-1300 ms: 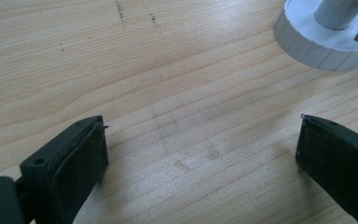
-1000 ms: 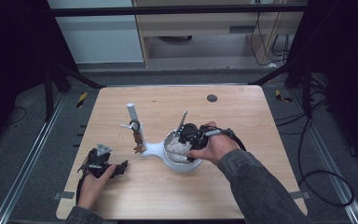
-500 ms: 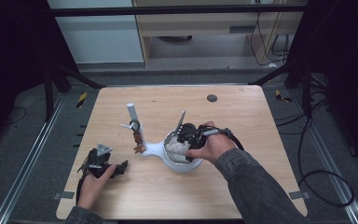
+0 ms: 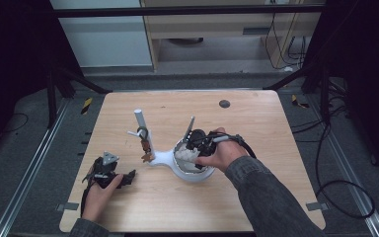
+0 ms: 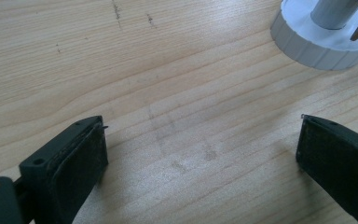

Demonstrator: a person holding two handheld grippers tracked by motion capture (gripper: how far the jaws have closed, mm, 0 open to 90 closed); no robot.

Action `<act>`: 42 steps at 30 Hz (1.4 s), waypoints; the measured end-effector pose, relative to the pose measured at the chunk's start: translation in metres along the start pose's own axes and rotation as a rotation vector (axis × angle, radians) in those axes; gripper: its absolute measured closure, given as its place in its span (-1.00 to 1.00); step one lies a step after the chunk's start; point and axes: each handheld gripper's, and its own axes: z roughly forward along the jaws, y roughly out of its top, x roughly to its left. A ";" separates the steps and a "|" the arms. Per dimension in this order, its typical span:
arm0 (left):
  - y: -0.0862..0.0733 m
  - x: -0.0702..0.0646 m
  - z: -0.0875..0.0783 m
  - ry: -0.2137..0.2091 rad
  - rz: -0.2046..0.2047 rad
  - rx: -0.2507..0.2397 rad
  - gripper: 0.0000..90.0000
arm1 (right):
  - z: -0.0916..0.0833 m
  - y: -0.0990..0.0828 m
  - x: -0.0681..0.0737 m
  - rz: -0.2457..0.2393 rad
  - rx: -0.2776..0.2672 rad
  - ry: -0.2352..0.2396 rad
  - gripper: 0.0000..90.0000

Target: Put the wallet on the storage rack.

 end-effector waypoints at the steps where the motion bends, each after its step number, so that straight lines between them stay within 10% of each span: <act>1: 0.000 0.000 0.000 0.000 0.002 0.001 -0.97 | 0.001 0.000 0.000 0.000 -0.001 -0.001 -0.29; 21: 0.000 0.000 0.000 -0.002 0.005 0.002 -0.97 | 0.012 0.007 -0.001 0.012 0.015 -0.007 -0.31; 42: 0.000 0.000 0.000 -0.004 0.006 0.001 -0.97 | -0.011 -0.009 -0.004 0.087 -0.105 0.017 -0.29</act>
